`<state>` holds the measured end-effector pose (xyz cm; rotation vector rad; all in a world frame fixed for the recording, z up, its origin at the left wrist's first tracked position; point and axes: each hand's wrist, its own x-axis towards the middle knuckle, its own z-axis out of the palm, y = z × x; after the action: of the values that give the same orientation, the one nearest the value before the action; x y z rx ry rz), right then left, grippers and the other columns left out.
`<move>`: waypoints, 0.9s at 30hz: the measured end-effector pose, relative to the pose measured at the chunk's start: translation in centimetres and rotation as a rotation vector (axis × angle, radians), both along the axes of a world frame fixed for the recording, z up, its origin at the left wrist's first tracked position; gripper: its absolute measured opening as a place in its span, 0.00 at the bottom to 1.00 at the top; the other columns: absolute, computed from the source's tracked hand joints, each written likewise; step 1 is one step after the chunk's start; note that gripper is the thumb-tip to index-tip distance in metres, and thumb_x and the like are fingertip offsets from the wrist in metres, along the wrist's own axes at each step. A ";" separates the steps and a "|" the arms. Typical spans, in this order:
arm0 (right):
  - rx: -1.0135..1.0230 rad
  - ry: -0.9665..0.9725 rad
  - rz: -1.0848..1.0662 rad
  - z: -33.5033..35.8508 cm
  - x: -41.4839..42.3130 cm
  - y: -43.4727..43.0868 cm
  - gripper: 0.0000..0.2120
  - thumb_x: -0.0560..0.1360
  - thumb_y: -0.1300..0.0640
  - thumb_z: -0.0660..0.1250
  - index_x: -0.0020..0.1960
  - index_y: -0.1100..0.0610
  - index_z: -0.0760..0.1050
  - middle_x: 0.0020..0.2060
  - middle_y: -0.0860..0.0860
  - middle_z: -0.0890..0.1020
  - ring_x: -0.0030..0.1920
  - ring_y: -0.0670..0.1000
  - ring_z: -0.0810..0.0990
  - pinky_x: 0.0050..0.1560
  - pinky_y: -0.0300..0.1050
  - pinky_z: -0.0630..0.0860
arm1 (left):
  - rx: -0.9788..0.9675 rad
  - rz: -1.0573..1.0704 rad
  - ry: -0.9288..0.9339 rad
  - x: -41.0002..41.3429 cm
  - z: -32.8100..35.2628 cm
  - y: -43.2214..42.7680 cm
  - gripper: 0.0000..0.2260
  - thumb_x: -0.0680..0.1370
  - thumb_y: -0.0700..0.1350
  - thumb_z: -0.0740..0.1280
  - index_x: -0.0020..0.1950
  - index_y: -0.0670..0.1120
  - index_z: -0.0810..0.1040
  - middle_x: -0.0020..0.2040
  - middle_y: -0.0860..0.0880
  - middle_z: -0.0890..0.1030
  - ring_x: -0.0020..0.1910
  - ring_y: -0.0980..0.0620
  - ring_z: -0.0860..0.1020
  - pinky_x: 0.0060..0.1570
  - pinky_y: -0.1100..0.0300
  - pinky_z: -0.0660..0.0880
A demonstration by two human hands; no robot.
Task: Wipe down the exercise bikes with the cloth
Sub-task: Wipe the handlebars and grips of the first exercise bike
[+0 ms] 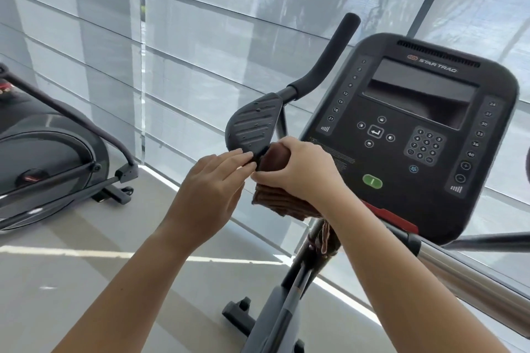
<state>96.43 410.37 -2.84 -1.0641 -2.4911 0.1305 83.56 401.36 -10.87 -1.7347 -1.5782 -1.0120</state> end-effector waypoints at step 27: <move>0.565 -0.059 -0.046 -3.0 4.8 -1.7 0.33 0.60 0.40 0.74 0.62 0.51 0.72 0.48 0.57 0.77 0.41 0.56 0.74 0.34 0.44 0.70 | -0.061 -0.008 -0.103 3.6 0.1 -0.7 0.14 0.74 0.38 0.59 0.56 0.39 0.78 0.56 0.42 0.80 0.56 0.43 0.77 0.55 0.51 0.71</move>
<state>101.25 408.64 -5.80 -0.8833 -2.3301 -0.5902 87.20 400.61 -10.76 -1.7554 -1.6838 -1.0829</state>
